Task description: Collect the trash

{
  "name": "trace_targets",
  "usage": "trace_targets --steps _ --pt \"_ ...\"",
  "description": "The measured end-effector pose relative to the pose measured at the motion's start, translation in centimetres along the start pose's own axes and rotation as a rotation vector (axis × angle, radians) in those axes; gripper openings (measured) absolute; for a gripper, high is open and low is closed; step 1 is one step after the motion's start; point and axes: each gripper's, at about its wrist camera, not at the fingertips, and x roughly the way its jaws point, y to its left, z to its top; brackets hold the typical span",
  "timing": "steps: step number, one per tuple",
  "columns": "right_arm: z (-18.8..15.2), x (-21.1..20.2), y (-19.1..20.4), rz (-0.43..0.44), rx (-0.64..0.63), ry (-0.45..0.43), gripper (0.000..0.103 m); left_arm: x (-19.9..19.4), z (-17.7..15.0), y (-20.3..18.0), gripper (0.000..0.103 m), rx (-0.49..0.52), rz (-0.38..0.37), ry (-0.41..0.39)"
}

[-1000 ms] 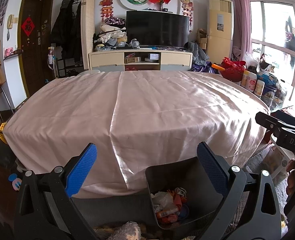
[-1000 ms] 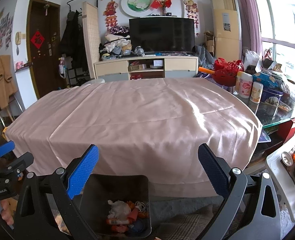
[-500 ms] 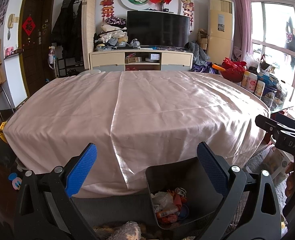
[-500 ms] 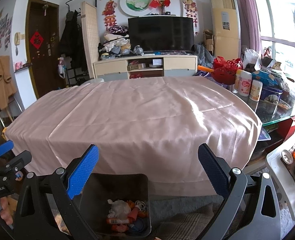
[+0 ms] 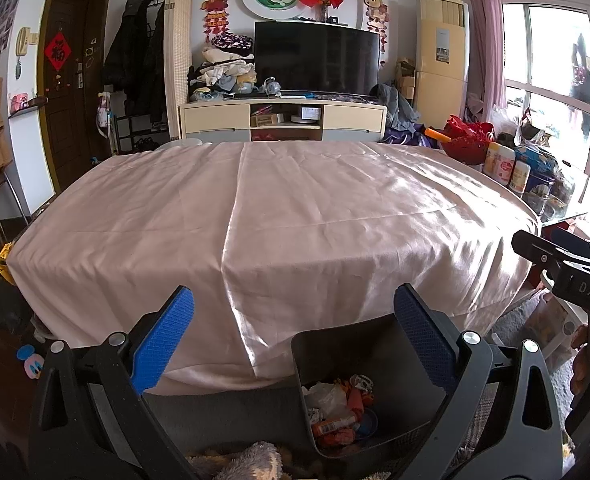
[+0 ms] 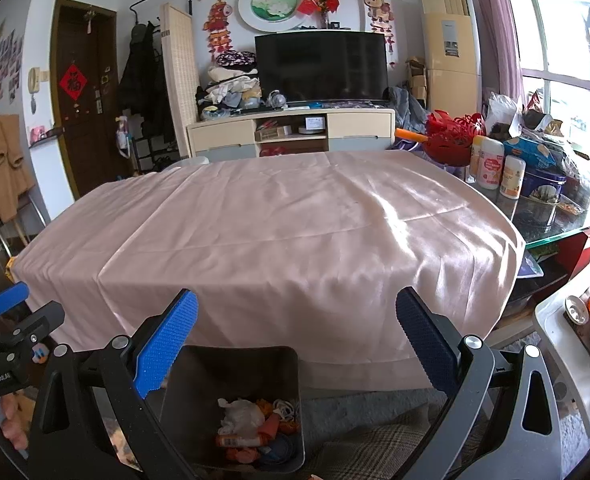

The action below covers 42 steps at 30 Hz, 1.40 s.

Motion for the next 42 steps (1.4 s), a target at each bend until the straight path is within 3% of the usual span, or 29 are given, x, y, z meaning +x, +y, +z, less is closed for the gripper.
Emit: trace_targets --steps 33,38,42 --pt "-0.09 -0.13 -0.18 -0.001 0.002 -0.003 0.100 0.02 -0.01 -0.05 0.095 -0.011 -0.006 0.011" --pt "-0.07 -0.11 -0.24 0.000 0.001 -0.003 0.100 -0.01 0.14 -0.38 0.095 -0.016 0.022 0.021" --pt "-0.07 -0.10 -0.26 -0.001 0.001 -0.002 0.100 0.11 0.06 -0.44 0.095 -0.039 -0.014 0.034"
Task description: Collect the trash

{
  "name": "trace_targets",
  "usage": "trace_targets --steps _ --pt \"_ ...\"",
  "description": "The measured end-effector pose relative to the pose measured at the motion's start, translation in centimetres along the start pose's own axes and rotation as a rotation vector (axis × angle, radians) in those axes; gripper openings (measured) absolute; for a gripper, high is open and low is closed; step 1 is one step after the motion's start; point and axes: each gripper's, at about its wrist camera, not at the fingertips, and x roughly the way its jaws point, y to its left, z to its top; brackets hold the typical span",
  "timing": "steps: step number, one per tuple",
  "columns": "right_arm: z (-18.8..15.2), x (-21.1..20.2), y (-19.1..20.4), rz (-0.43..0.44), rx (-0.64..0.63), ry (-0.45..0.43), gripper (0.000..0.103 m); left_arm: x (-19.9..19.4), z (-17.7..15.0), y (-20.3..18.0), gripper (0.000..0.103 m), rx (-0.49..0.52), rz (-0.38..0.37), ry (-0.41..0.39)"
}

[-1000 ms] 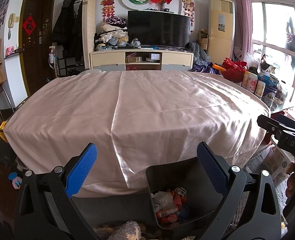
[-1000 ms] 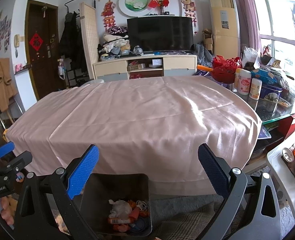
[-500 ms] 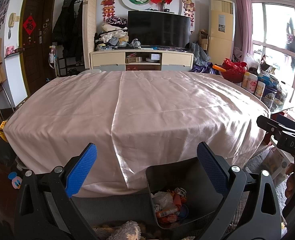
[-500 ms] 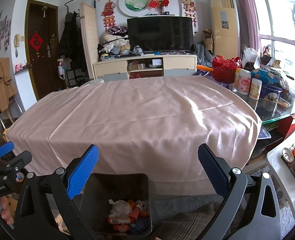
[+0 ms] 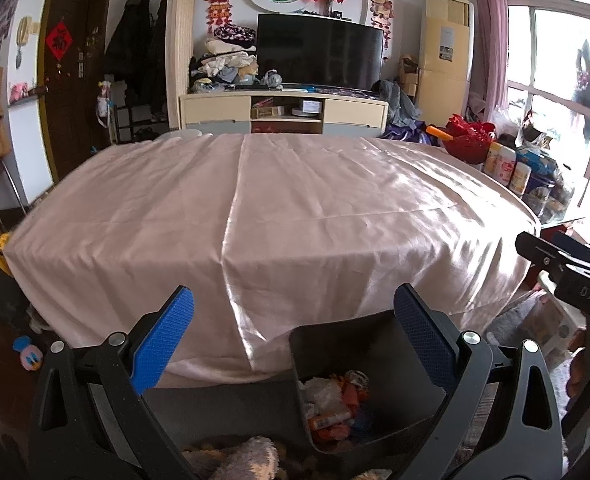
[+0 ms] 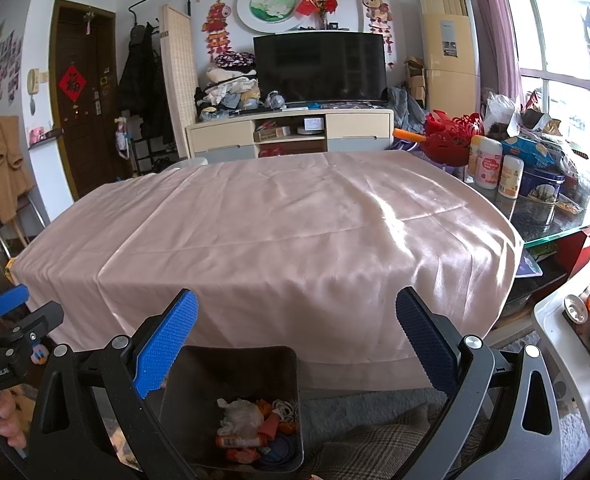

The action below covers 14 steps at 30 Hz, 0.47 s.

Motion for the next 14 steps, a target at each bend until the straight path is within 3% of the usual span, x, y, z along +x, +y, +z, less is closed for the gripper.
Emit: trace_targets --steps 14 --pt "-0.06 0.01 0.07 -0.001 0.000 0.001 0.100 -0.09 0.19 0.15 0.095 -0.045 -0.001 0.002"
